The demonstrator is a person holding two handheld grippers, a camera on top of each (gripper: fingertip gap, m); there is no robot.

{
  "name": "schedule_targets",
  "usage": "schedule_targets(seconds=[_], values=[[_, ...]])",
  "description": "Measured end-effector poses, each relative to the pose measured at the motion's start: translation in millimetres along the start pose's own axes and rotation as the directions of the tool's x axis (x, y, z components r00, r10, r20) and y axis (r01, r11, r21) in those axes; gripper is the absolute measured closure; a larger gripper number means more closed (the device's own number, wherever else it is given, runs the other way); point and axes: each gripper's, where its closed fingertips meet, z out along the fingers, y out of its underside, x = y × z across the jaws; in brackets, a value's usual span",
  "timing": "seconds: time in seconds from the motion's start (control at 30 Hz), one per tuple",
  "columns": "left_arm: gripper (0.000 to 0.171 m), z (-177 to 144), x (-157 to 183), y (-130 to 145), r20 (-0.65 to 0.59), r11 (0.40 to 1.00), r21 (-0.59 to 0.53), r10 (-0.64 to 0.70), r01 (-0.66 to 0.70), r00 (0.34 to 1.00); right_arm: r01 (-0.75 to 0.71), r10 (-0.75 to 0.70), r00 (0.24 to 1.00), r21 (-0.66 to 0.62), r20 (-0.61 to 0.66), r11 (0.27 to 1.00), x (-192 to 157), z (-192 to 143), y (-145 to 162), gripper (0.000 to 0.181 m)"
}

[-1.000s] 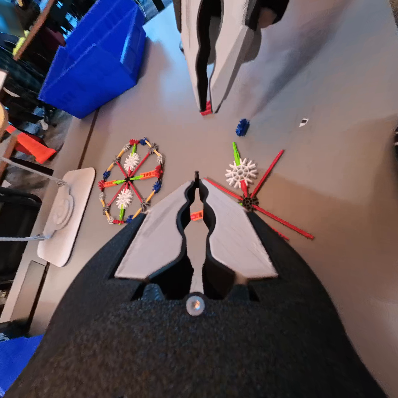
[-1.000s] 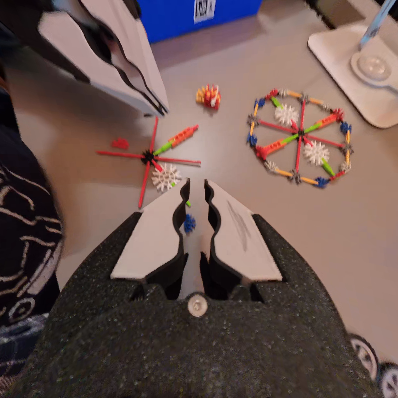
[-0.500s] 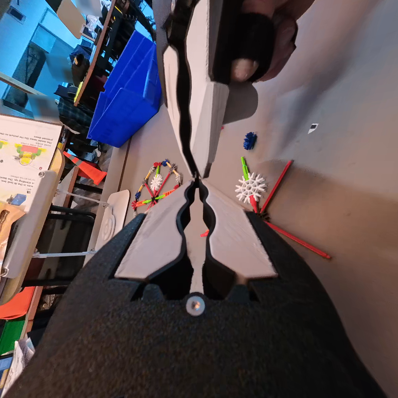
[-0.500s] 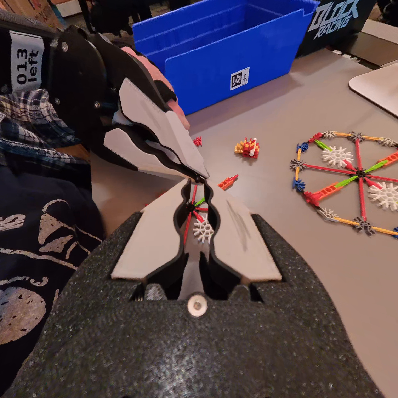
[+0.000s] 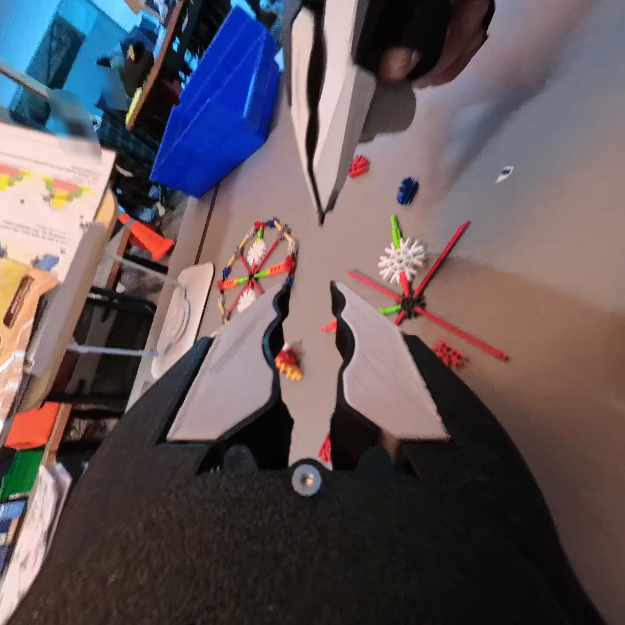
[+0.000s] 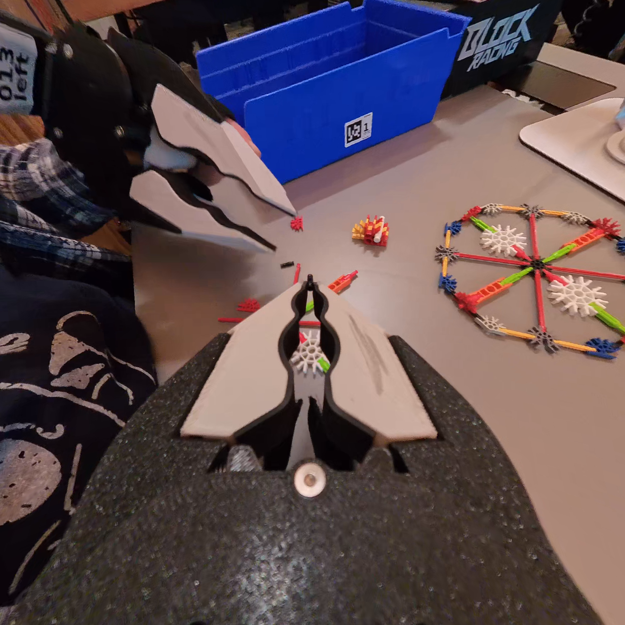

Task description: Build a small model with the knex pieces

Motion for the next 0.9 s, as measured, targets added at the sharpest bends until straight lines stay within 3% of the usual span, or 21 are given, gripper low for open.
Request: schedule_targets(seconds=[0.17, 0.33, 0.53, 0.63, 0.8, 0.9], values=[[0.146, -21.3, -7.3, 36.0, 0.012, 0.989, -0.115, -0.093, 0.094, 0.996, 0.009, -0.010, 1.000, -0.017, -0.023, 1.000, 12.0, -6.2, 2.5, 0.179], [0.146, -33.4, 6.8, 66.9, -0.042, 0.960, -0.225, -0.180, 0.166, 0.983, 0.020, -0.021, 0.999, -0.039, -0.028, 0.999, 16.7, -7.1, 5.1, 0.179], [0.147, -33.4, 30.0, 89.5, -0.114, 0.927, -0.321, -0.243, 0.195, 0.963, 0.031, -0.031, 1.000, -0.080, -0.002, 0.996, 9.7, -2.4, 15.1, 0.179], [0.143, -30.5, 28.7, 102.2, -0.080, 0.896, -0.372, -0.291, 0.242, 0.953, 0.050, -0.049, 0.999, -0.112, 0.010, 0.993, 3.9, 2.7, 22.6, 0.179], [0.146, -29.0, 50.1, 69.3, -0.208, 0.923, -0.252, -0.346, 0.292, 0.915, 0.079, -0.067, 0.995, -0.163, 0.079, 0.983, -13.3, 14.5, 34.7, 0.179], [0.147, -22.4, 66.8, 63.0, -0.249, 0.930, -0.249, -0.331, 0.270, 0.910, 0.110, -0.089, 0.990, -0.198, 0.112, 0.974, -22.6, 23.3, 42.2, 0.179]])
